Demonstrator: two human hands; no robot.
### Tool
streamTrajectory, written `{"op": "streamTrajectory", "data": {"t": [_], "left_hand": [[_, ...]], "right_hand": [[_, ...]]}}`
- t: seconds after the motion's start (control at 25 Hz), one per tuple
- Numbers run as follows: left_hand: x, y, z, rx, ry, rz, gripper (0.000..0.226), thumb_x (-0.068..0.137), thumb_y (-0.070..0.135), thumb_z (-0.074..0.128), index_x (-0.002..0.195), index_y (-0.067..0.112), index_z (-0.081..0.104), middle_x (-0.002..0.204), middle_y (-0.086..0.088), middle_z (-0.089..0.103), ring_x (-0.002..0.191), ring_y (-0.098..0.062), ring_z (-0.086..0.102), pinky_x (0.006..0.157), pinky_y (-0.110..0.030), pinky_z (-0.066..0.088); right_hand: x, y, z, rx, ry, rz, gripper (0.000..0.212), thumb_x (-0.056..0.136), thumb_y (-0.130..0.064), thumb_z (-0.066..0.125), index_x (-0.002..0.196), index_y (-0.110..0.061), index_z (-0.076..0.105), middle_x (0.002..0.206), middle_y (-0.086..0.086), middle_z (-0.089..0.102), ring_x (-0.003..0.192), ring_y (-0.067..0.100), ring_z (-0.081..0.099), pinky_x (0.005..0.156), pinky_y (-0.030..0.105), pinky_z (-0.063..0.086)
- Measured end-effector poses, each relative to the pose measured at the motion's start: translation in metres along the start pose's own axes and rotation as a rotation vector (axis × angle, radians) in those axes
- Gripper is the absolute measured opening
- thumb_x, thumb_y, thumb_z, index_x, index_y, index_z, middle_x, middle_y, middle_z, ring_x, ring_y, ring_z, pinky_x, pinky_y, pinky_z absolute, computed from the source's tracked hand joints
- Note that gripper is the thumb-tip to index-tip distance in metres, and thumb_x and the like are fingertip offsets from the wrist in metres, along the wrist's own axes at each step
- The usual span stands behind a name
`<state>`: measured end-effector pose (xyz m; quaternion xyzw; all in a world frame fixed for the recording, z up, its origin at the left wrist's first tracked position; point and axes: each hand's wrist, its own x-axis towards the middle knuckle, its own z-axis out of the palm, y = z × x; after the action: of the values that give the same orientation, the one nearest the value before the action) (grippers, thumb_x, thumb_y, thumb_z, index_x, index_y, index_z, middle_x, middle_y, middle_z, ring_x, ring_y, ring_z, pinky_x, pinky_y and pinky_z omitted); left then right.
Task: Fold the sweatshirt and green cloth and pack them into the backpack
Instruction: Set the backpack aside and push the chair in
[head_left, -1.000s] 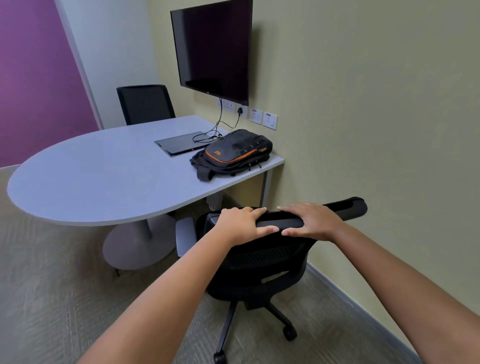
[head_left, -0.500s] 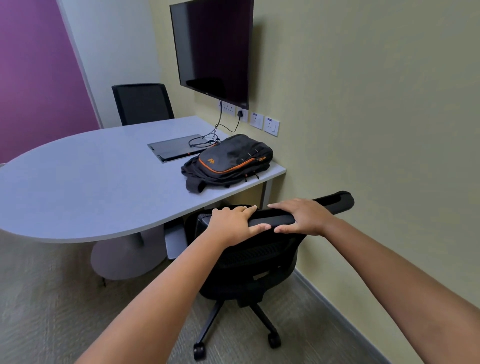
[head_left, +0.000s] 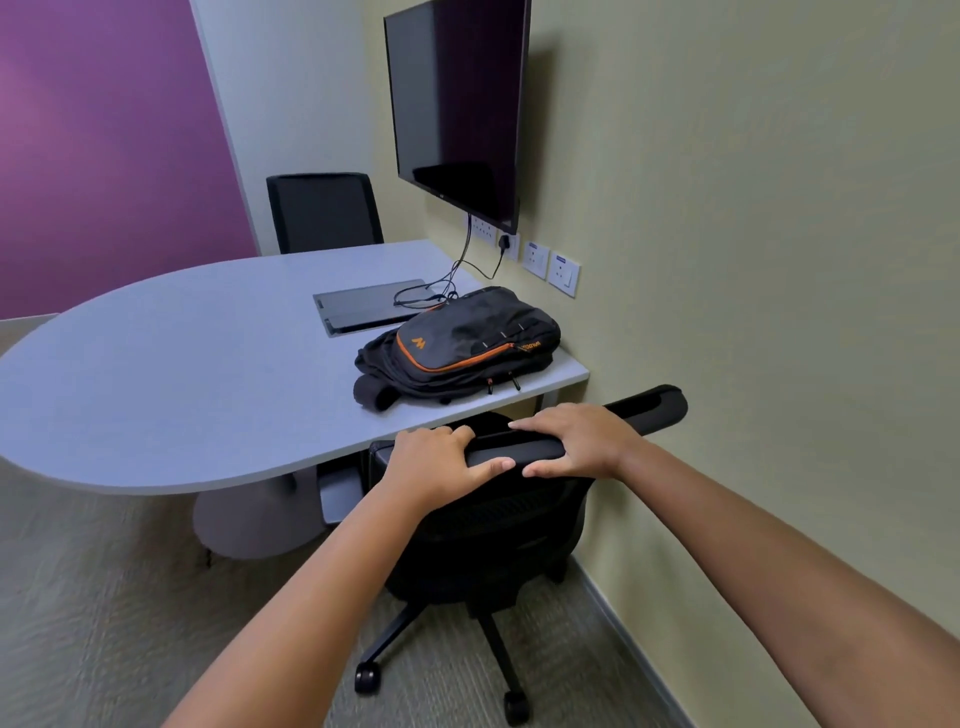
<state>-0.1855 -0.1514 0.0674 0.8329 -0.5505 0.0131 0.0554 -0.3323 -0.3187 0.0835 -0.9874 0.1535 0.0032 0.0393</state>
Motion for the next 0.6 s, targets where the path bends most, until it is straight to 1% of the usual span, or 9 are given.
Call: {"op": "streamTrajectory", "data": {"t": [0.04, 0.08, 0.16, 0.28, 0.36, 0.48, 0.6], "left_hand": [[0.006, 0.007, 0.001, 0.0, 0.013, -0.018, 0.093, 0.062, 0.089, 0.008, 0.105, 0.021, 0.056, 0.105, 0.002, 0.065, 0.098, -0.022, 0.058, 0.074, -0.035, 0.036], [0.011, 0.014, 0.002, 0.007, 0.023, -0.032, 0.086, 0.067, 0.088, 0.015, 0.102, 0.02, 0.055, 0.104, 0.001, 0.064, 0.097, -0.023, 0.058, 0.075, -0.036, 0.035], [0.02, 0.024, 0.003, 0.024, 0.032, -0.053, 0.076, 0.076, 0.082, 0.025, 0.104, 0.018, 0.054, 0.106, -0.002, 0.062, 0.1, -0.026, 0.056, 0.079, -0.038, 0.036], [0.032, 0.034, 0.006, 0.05, 0.044, -0.091, 0.076, 0.077, 0.08, 0.025, 0.108, 0.017, 0.054, 0.106, -0.003, 0.061, 0.1, -0.028, 0.055, 0.08, -0.039, 0.037], [0.04, 0.032, 0.009, 0.069, 0.057, -0.101, 0.082, 0.074, 0.084, 0.02, 0.109, 0.018, 0.054, 0.107, -0.003, 0.061, 0.1, -0.028, 0.056, 0.079, -0.039, 0.036], [0.051, 0.018, 0.012, 0.075, 0.104, -0.102, 0.102, 0.059, 0.088, 0.001, 0.117, 0.022, 0.053, 0.112, -0.001, 0.061, 0.104, -0.027, 0.057, 0.081, -0.039, 0.037], [0.059, 0.004, 0.011, 0.061, 0.149, -0.094, 0.117, 0.049, 0.092, -0.013, 0.116, 0.024, 0.054, 0.112, 0.0, 0.062, 0.104, -0.025, 0.057, 0.083, -0.04, 0.038]], "right_hand": [[0.002, 0.009, -0.001, -0.002, 0.003, -0.015, 0.083, 0.064, -0.083, 0.033, 0.136, -0.042, 0.039, 0.129, -0.012, 0.057, 0.118, 0.011, 0.05, 0.095, 0.031, 0.041], [0.004, 0.019, -0.003, -0.002, 0.002, -0.029, 0.084, 0.064, -0.083, 0.033, 0.136, -0.041, 0.04, 0.129, -0.012, 0.057, 0.119, 0.011, 0.05, 0.096, 0.03, 0.041], [0.008, 0.035, -0.006, 0.005, 0.003, -0.048, 0.086, 0.063, -0.082, 0.033, 0.137, -0.039, 0.041, 0.131, -0.011, 0.056, 0.12, 0.01, 0.049, 0.095, 0.027, 0.038], [0.014, 0.051, -0.009, 0.012, 0.014, -0.076, 0.088, 0.062, -0.082, 0.033, 0.138, -0.037, 0.041, 0.133, -0.012, 0.054, 0.122, 0.008, 0.048, 0.093, 0.024, 0.036], [0.019, 0.055, -0.008, 0.01, 0.028, -0.083, 0.09, 0.061, -0.083, 0.032, 0.137, -0.036, 0.041, 0.133, -0.011, 0.054, 0.122, 0.009, 0.048, 0.094, 0.026, 0.038], [0.033, 0.053, -0.005, 0.02, 0.062, -0.084, 0.091, 0.06, -0.085, 0.032, 0.136, -0.035, 0.043, 0.134, -0.009, 0.055, 0.122, 0.013, 0.05, 0.097, 0.032, 0.042], [0.043, 0.048, -0.003, 0.007, 0.082, -0.079, 0.092, 0.06, -0.085, 0.029, 0.135, -0.034, 0.044, 0.132, -0.007, 0.056, 0.12, 0.014, 0.051, 0.095, 0.033, 0.042]]}}
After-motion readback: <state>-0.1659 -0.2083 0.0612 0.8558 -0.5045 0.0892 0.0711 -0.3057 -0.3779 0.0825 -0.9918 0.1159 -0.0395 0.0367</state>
